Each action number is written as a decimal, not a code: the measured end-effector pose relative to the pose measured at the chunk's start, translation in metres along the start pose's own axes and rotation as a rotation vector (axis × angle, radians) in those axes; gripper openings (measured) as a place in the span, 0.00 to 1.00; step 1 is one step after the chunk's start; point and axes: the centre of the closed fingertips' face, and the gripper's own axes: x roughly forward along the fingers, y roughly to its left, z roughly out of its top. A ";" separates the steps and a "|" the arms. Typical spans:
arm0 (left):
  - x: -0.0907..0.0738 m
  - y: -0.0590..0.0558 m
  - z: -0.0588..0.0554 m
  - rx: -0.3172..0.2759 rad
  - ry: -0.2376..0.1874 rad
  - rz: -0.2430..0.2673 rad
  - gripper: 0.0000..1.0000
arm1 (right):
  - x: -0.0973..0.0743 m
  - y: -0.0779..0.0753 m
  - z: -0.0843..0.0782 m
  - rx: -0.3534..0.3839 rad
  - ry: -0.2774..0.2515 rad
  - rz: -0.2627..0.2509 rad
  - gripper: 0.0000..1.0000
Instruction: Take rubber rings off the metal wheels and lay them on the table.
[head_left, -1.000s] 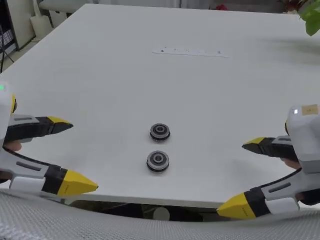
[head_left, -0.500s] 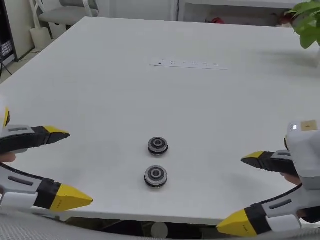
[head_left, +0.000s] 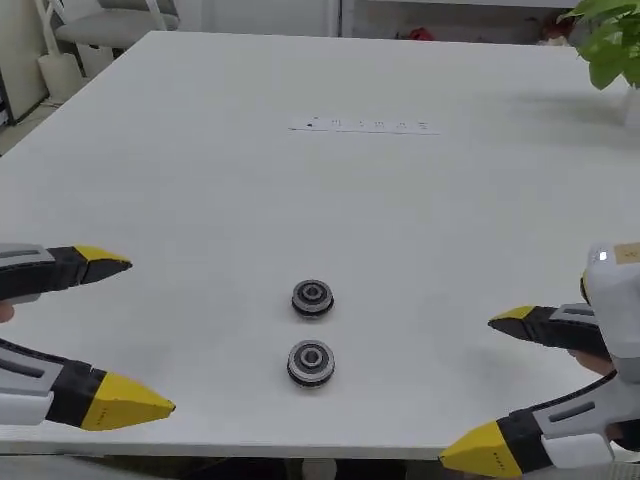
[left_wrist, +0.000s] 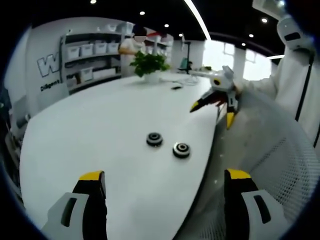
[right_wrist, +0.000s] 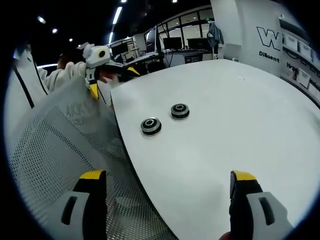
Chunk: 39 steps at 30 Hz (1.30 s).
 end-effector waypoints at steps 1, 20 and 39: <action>0.001 -0.001 0.003 0.005 -0.002 -0.004 1.00 | 0.000 -0.001 0.001 0.002 -0.006 -0.001 1.00; 0.005 -0.006 0.042 0.114 -0.002 -0.042 1.00 | -0.007 -0.006 0.023 0.000 -0.062 0.015 0.97; 0.034 -0.024 0.099 0.289 -0.028 -0.115 1.00 | -0.012 0.005 0.072 -0.058 -0.121 0.074 0.93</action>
